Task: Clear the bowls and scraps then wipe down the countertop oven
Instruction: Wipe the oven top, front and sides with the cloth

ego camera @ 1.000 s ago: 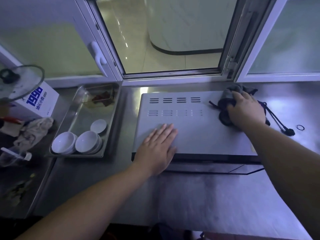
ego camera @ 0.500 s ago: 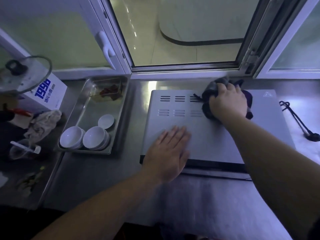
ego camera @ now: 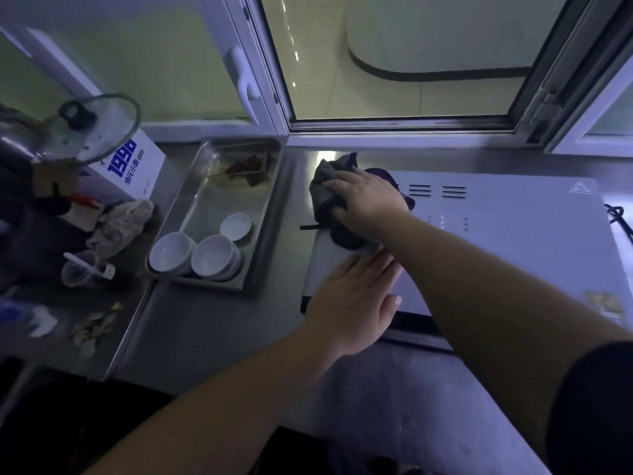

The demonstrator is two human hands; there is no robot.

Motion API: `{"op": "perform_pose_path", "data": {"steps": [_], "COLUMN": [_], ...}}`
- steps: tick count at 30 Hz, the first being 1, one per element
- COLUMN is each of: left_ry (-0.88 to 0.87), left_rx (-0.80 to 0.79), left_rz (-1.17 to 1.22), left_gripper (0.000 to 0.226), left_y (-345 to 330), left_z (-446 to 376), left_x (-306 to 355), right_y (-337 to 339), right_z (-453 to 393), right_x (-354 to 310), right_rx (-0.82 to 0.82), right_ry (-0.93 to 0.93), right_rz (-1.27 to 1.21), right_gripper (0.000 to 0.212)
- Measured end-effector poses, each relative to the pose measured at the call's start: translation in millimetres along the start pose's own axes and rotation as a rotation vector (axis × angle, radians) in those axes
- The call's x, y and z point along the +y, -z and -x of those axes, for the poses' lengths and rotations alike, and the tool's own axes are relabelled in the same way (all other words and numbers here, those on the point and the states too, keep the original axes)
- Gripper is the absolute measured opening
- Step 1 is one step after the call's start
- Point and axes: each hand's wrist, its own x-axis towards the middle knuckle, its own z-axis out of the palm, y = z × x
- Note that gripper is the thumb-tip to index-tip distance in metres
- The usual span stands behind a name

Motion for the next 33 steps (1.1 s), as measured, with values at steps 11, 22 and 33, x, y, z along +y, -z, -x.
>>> {"op": "perform_pose_path", "data": {"steps": [11, 22, 33], "left_ry": [0.029, 0.078, 0.087], "left_rx": [-0.106, -0.106, -0.167], "left_rz": [-0.022, -0.031, 0.008], "left_gripper": [0.061, 0.061, 0.073], "left_y": [-4.2, -1.4, 4.6], "left_z": [1.1, -0.4, -1.5], "left_x": [-4.9, 3.6, 5.6], "right_y": [30.6, 19.6, -7.7], "right_z": [110.7, 229.9, 301.3], "right_x": [124.8, 134.2, 92.2], "right_rx": [0.164, 0.213, 0.243], "right_ry": [-0.466, -0.670, -0.820], "right_rz": [-0.032, -0.019, 0.022], "right_gripper": [0.057, 0.060, 0.056]}}
